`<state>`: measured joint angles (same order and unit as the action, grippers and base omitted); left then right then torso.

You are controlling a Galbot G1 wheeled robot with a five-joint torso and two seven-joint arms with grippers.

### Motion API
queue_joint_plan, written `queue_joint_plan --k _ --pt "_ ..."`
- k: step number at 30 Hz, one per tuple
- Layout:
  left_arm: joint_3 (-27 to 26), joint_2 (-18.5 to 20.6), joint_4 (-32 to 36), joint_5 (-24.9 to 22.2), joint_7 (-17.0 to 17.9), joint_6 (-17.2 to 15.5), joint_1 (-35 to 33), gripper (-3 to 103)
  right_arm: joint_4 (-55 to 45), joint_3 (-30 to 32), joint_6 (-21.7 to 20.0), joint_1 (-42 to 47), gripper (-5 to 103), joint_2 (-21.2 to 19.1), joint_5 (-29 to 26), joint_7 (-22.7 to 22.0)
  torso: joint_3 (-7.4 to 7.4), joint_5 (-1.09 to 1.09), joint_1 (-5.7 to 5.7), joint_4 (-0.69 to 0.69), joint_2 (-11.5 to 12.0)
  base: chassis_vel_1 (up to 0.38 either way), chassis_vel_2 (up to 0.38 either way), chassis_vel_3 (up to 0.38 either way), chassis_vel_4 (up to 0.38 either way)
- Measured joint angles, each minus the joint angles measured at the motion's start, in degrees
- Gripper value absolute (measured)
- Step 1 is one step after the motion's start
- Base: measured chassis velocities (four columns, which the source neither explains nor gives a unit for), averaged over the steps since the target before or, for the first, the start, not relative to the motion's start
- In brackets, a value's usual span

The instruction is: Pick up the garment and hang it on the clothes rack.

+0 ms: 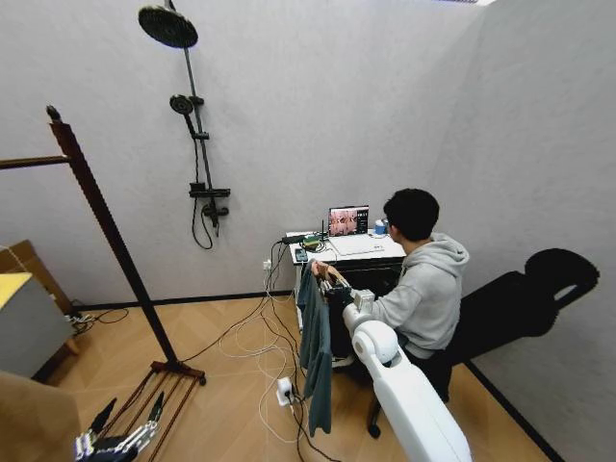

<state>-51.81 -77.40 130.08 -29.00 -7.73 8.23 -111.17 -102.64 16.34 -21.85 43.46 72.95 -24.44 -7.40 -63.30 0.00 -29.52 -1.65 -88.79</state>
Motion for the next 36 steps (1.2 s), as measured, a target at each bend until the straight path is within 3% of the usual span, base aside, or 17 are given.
queue_joint_plan --k 2,17,26,36 --pt "0.00 0.00 0.00 0.00 -0.01 0.00 0.00 100 -0.39 0.28 0.20 1.06 10 -0.40 0.07 0.20 0.00 0.01 0.00 0.01 0.00 0.000 0.000 0.000 0.000" --pt "0.00 0.00 0.00 0.00 -0.01 0.00 0.00 100 -9.93 4.60 1.18 9.23 9 -3.28 0.32 0.94 0.00 0.01 0.00 0.00 0.00 0.000 0.000 0.000 0.000" --pt "0.00 0.00 0.00 0.00 0.00 0.00 0.00 100 -25.19 10.81 -0.91 15.33 9 -10.41 -4.43 3.34 0.00 0.00 0.00 -0.01 0.00 0.000 0.000 0.000 0.000" --pt "0.00 0.00 0.00 0.00 0.00 0.00 0.00 100 -31.58 16.01 -3.13 19.50 9 -10.93 -7.93 5.10 -0.01 0.00 0.00 0.01 0.00 0.009 0.011 0.009 0.010"
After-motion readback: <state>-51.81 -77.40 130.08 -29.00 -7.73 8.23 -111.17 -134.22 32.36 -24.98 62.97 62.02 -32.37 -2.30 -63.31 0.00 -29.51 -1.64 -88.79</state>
